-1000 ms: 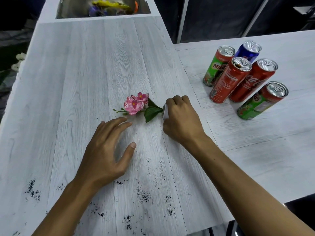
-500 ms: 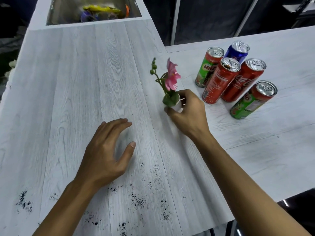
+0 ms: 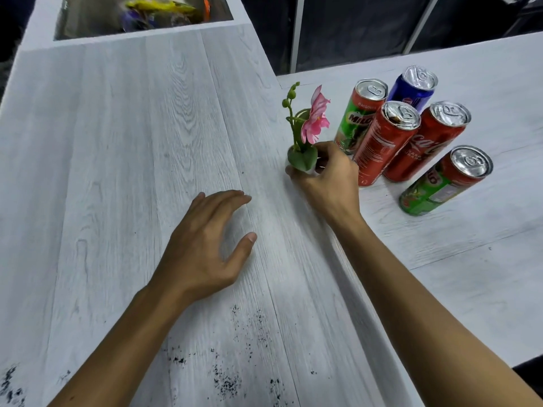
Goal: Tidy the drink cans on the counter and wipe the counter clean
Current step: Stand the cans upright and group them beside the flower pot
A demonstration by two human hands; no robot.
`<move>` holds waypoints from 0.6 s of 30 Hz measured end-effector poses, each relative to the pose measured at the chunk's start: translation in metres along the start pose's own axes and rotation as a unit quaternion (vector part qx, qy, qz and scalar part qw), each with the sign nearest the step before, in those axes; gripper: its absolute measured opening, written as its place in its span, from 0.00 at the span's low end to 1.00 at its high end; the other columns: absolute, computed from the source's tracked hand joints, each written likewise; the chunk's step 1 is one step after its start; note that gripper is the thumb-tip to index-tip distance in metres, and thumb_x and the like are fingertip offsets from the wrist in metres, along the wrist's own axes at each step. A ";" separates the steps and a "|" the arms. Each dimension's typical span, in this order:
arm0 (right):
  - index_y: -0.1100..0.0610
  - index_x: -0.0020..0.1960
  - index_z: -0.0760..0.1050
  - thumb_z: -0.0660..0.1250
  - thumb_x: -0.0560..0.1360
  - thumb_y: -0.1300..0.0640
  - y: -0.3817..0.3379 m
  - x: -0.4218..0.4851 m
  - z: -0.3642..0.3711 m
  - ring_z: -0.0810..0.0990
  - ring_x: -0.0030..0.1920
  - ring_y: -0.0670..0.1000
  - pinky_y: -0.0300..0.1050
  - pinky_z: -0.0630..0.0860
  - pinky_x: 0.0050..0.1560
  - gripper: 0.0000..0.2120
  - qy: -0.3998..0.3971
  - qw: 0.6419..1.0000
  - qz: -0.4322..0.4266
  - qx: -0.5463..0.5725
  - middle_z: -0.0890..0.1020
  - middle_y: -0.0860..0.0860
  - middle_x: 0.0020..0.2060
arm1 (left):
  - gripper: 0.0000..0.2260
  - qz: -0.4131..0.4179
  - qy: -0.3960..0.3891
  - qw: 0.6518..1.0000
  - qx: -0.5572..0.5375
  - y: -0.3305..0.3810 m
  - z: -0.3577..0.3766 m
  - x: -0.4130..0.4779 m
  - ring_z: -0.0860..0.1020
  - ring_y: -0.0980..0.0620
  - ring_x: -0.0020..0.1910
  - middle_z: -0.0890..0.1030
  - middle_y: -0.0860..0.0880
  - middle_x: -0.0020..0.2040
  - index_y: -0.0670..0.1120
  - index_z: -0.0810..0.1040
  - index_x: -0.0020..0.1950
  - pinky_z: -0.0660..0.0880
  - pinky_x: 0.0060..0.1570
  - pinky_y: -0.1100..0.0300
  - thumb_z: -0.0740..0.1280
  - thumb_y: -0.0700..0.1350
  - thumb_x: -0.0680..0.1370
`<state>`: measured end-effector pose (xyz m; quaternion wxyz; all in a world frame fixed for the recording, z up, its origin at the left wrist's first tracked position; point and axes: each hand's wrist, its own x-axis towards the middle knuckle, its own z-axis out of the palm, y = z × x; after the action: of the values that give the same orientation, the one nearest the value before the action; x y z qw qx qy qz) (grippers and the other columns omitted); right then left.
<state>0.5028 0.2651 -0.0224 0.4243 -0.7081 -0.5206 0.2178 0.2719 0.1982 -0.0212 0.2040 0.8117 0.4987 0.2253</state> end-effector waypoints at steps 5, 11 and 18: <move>0.57 0.59 0.80 0.79 0.69 0.48 0.006 0.008 0.002 0.83 0.47 0.47 0.46 0.82 0.48 0.23 0.011 1.000 0.006 -0.001 0.85 0.47 0.48 | 0.25 -0.003 -0.010 1.000 -0.008 -0.002 0.006 0.010 0.69 0.57 0.75 0.73 0.55 0.74 0.51 0.72 0.75 0.55 0.81 0.52 0.67 0.56 0.79; 0.55 0.57 0.80 0.79 0.70 0.48 0.012 0.008 0.004 0.83 0.46 0.43 0.48 0.83 0.48 0.20 0.013 1.000 0.001 0.009 0.84 0.44 0.46 | 0.25 -0.001 -0.012 1.000 -0.013 -0.005 0.012 0.017 0.68 0.60 0.74 0.73 0.56 0.74 0.51 0.72 0.75 0.57 0.80 0.51 0.67 0.55 0.79; 0.51 0.46 0.77 0.78 0.71 0.50 0.019 0.008 0.005 0.80 0.41 0.49 0.43 0.73 0.39 0.11 0.007 0.999 -0.030 -0.037 0.82 0.47 0.41 | 0.25 -0.002 -0.023 1.000 -0.011 -0.003 0.013 0.021 0.69 0.57 0.75 0.73 0.55 0.74 0.50 0.72 0.75 0.56 0.80 0.52 0.67 0.55 0.79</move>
<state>0.5123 0.2725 -0.0400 0.4082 -0.7090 -0.5460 0.1806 0.2854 0.2167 -0.0306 0.2246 0.8135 0.4931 0.2112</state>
